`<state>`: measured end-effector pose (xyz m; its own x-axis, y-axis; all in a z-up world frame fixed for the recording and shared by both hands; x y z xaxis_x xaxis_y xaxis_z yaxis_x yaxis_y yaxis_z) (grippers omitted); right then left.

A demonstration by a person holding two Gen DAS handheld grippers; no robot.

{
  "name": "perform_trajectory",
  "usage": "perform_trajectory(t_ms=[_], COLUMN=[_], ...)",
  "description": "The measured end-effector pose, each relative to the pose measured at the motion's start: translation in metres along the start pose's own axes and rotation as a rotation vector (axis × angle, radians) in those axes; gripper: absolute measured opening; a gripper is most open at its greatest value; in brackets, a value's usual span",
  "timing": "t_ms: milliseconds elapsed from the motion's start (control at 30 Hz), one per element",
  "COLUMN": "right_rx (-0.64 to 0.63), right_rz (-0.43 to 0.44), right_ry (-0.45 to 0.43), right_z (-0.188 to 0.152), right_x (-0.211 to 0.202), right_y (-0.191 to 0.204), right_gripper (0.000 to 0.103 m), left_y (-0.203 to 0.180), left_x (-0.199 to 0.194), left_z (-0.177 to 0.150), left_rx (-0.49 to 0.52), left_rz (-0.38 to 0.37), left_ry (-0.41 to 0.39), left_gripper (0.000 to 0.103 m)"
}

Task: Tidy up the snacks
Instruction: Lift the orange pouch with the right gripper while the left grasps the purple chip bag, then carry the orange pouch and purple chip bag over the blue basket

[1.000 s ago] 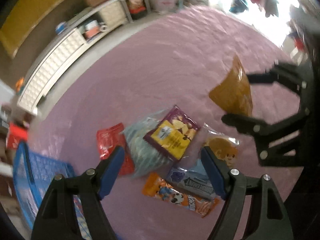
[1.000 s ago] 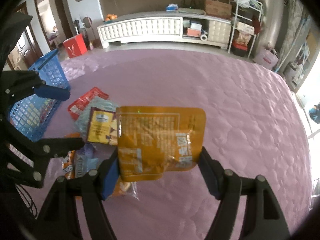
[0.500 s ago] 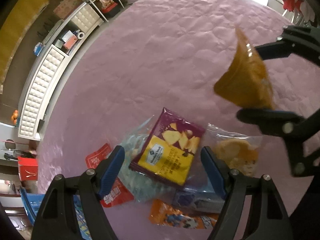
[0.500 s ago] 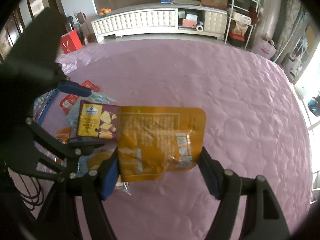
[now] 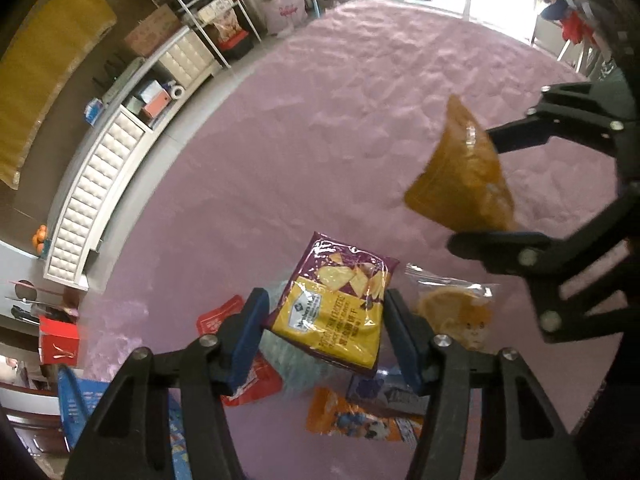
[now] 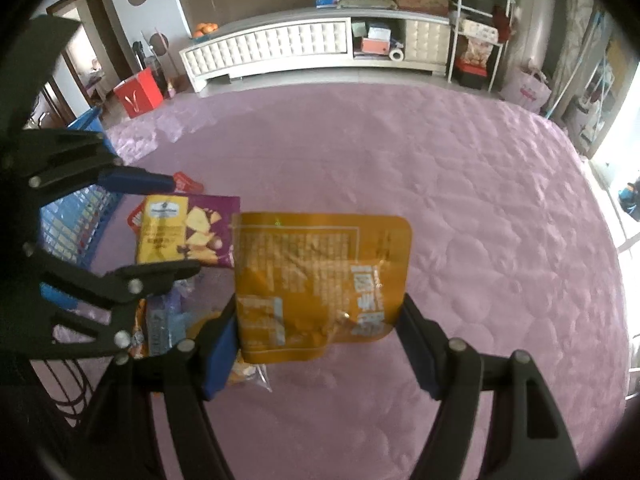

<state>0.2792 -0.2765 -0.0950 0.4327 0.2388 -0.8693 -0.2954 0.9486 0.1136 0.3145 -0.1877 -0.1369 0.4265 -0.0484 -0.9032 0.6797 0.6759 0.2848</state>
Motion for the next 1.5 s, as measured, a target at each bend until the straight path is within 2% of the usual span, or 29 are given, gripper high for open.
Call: perform_trajectory(t_ms=[200, 400, 700, 767, 867, 1100, 1300, 1500], right_rx=[-0.018, -0.076, -0.146, -0.159, -0.172, -0.266, -0.315, -0.376], right_rz=[-0.004, -0.012, 0.025, 0.063, 0.1, 0.112, 0.177, 0.174], right_ry=[-0.058, -0.115, -0.171, -0.189, -0.191, -0.183, -0.136, -0.103], right_z=[0.009, 0.021, 0.035, 0.037, 0.04, 0.046, 0.048, 0.052], right_x=[-0.036, -0.075, -0.109, -0.114, -0.116, -0.106, -0.084, -0.063], right_y=[0.023, 0.058, 0.126, 0.146, 0.17, 0.234, 0.281, 0.316], right_gripper=[0.077, 0.077, 0.077, 0.077, 0.077, 0.077, 0.077, 0.077], left_y=[0.01, 0.031, 0.073, 0.082, 0.101, 0.142, 0.171, 0.19], left_x=[-0.051, -0.105, -0.189, -0.202, -0.216, -0.235, -0.236, -0.23], left_z=[-0.011, -0.04, -0.105, -0.121, -0.145, -0.208, -0.255, -0.289], left_rx=[-0.037, -0.094, -0.213, -0.238, -0.273, -0.386, -0.483, -0.553], left_rz=[0.009, 0.04, 0.116, 0.13, 0.158, 0.176, 0.181, 0.166], left_ry=[-0.081, -0.158, -0.27, -0.288, -0.305, -0.313, -0.317, -0.324], left_gripper=[0.056, 0.056, 0.056, 0.056, 0.056, 0.056, 0.056, 0.056])
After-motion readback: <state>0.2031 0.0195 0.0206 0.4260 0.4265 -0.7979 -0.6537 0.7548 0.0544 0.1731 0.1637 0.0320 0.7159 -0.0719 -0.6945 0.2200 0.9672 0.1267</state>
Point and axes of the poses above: each gripper's, at about its wrist camera, not at the fingertips, and x roughly the way its jaws point, y to its left, z to its top, the point moved 3 cm from there along x, roughly the way its jaws point, and after that the axes turned 2 degrees about x, right-handed, at the moved point
